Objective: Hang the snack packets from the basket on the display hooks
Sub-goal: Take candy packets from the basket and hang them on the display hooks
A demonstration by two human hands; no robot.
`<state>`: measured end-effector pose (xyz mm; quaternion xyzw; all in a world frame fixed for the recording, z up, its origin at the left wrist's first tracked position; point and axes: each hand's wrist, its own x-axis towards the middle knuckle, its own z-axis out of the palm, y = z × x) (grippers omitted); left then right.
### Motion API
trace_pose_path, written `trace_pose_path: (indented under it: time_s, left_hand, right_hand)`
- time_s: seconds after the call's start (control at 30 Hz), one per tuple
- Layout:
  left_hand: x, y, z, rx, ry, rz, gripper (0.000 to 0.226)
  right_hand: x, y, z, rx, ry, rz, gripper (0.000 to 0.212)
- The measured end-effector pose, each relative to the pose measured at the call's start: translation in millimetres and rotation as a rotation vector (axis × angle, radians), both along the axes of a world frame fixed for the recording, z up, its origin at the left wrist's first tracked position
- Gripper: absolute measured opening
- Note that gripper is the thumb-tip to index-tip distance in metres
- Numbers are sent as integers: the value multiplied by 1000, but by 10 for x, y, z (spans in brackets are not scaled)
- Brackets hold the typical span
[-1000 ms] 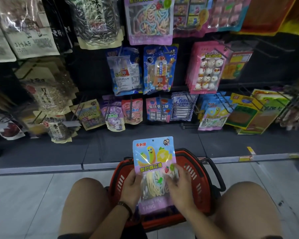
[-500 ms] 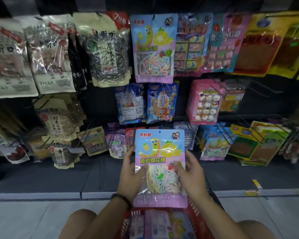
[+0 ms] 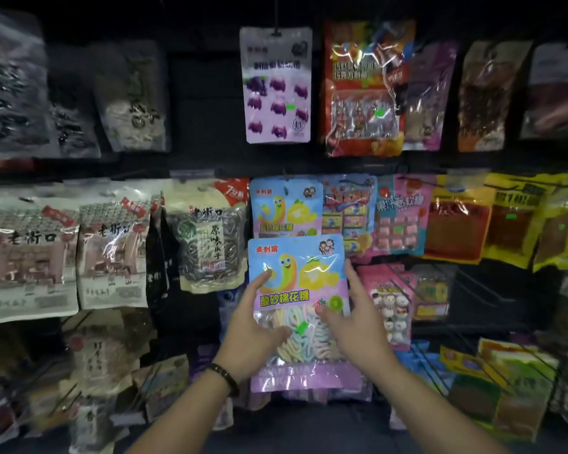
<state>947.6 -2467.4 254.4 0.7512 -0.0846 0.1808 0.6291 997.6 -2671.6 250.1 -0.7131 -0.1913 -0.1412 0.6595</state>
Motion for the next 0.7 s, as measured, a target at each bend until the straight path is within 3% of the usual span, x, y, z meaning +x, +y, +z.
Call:
trace_pose_path:
  time_s: [0.3,0.7]
  left_hand:
    - [519,258,703,77,-27,-7,103]
    - [783,365,774,69,-4,-41,105]
  right_hand:
    - [565,223,700,-32,-55,8,97]
    - [839,296,782,-82,30,7,98]
